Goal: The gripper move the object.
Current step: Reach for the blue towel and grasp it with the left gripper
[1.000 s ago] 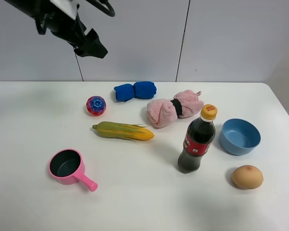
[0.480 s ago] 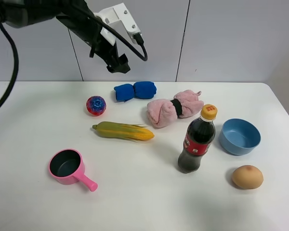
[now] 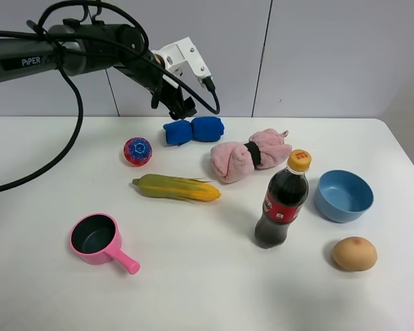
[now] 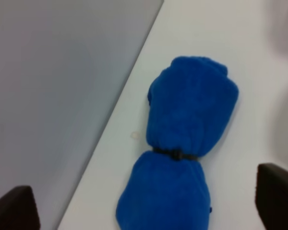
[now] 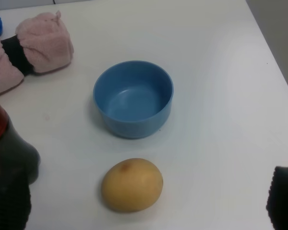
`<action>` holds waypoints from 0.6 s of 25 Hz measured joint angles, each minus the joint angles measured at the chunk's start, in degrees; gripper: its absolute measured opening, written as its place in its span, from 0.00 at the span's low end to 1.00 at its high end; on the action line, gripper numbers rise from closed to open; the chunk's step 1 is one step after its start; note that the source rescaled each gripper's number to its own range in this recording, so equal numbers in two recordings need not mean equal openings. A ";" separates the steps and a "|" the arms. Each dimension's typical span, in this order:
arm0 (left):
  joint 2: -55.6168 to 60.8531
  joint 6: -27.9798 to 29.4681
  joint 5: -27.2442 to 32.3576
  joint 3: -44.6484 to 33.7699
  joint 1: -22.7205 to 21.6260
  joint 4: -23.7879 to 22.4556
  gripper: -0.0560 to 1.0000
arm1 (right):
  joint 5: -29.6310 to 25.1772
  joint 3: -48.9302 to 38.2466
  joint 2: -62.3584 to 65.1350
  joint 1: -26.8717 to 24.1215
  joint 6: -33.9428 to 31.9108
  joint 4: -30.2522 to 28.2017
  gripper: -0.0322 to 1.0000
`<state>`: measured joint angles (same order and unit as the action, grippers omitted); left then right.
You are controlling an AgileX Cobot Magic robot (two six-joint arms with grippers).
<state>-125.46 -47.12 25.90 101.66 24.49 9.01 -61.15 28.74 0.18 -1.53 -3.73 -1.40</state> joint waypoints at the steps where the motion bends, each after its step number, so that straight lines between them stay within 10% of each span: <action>1: -0.81 0.02 -0.88 0.00 0.00 0.00 0.89 | 0.00 0.00 0.00 0.00 0.00 0.00 1.00; 15: -8.57 -0.42 -10.49 0.00 -0.23 3.23 0.86 | 0.00 0.00 0.00 0.00 0.00 0.00 1.00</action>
<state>-134.03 -47.54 15.41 101.66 24.26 12.24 -61.15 28.74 0.18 -1.53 -3.73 -1.40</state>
